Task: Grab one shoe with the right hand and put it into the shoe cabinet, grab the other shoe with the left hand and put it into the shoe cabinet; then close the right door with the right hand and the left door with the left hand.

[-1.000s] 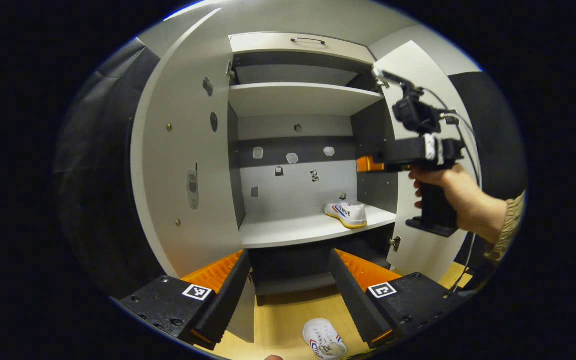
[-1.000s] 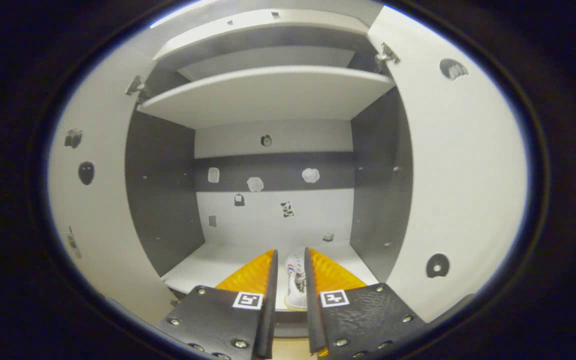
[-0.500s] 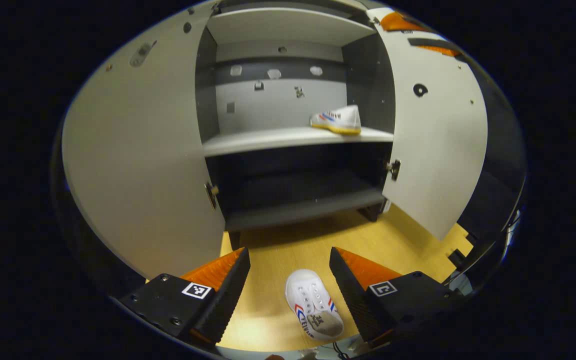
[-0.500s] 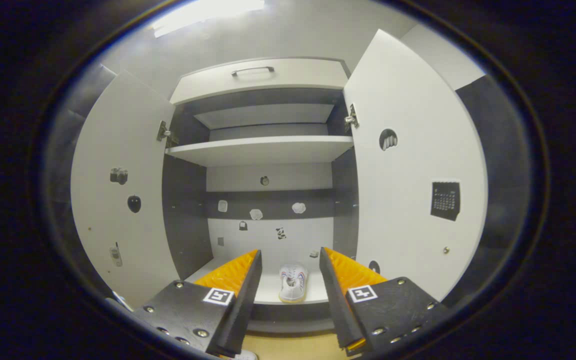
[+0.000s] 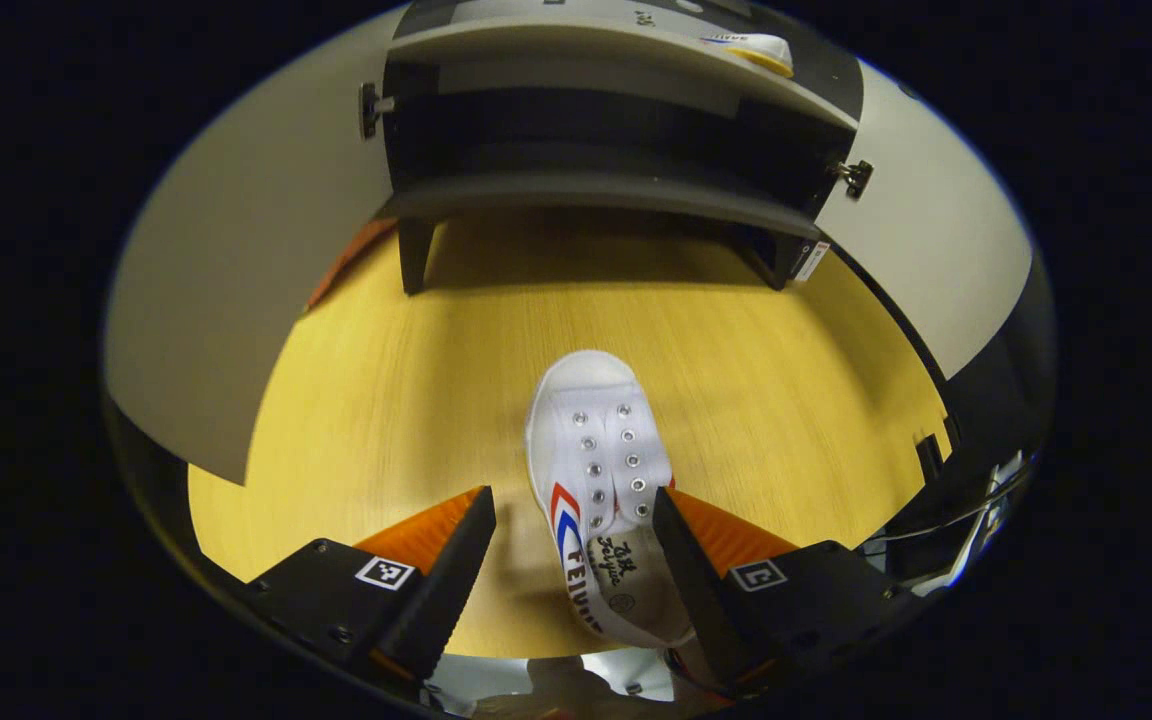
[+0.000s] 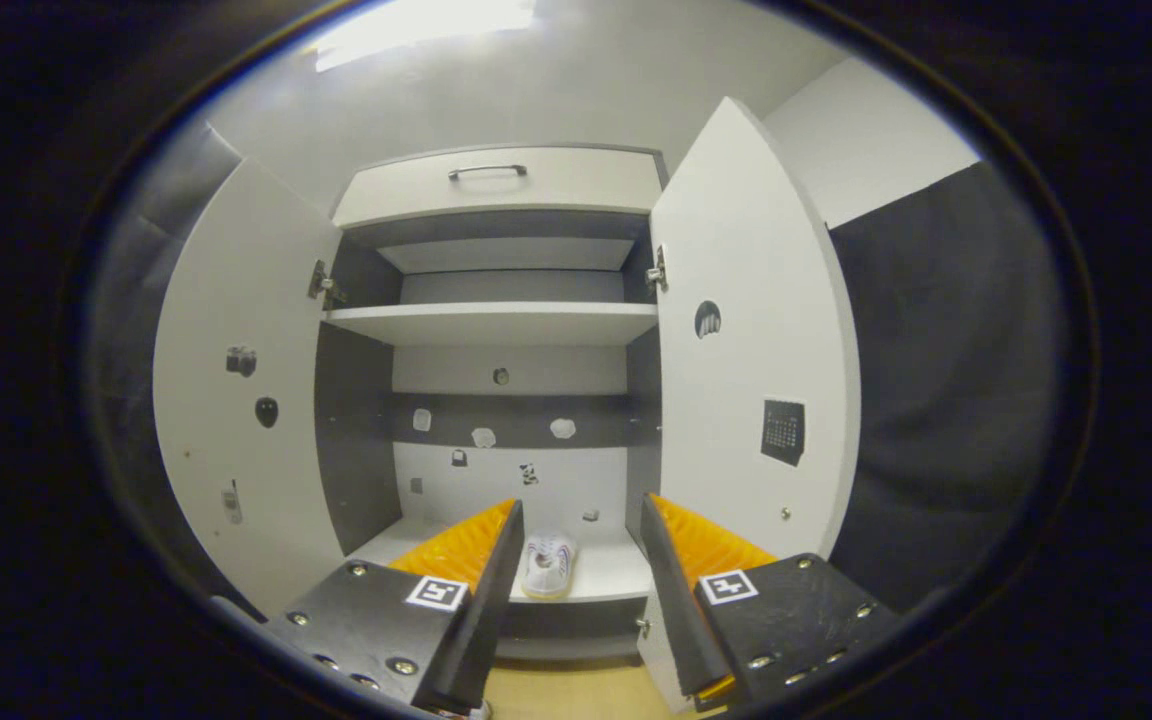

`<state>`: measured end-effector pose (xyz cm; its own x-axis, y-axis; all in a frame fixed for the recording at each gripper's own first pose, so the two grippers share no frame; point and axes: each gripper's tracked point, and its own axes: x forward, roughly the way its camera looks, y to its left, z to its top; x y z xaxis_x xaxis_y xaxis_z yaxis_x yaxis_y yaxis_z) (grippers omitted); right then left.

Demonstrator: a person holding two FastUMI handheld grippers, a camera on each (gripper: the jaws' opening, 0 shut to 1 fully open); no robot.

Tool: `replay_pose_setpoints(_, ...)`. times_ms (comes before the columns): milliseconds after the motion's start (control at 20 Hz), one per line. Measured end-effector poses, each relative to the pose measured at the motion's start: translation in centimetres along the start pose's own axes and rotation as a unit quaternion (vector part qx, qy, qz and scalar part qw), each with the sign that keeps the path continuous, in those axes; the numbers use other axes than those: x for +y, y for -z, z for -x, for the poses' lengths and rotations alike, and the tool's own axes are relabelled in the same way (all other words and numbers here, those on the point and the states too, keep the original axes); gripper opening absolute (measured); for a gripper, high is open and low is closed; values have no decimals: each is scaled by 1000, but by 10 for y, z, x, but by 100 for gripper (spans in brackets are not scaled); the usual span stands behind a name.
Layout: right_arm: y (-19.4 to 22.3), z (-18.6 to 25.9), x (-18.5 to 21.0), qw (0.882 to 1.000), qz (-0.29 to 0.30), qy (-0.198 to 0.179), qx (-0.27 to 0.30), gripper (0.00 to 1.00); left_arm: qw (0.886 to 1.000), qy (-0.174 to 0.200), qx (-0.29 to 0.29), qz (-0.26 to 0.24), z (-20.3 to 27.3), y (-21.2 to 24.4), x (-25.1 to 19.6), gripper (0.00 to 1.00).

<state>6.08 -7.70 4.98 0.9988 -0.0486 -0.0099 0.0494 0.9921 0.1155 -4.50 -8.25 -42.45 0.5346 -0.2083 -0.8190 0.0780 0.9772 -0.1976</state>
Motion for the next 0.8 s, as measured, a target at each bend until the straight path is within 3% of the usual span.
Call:
replay_pose_setpoints(350, 3, 4, -17, 1000, 5, 14, 5, 69, 999, -14, 29, -5, -23, 16, 16, 98)
replay_pose_setpoints(550, 5, 2, -16, 1000, 7, 12, 5, 70, 999, -6, 34, 7, -29, 19, 17, 92)
replay_pose_setpoints(650, 5, 0, -15, 1000, 7, 11, 5, 70, 999, 12, 43, 28, -30, 21, 11, 84)
replay_pose_setpoints(750, 6, -1, -16, 1000, 5, 11, 6, 70, 997, 31, 51, 55, -30, 21, 3, 70)
replay_pose_setpoints(800, 6, -1, -16, 1000, 5, 11, 5, 70, 996, 31, 55, 62, -31, 21, 3, 53)
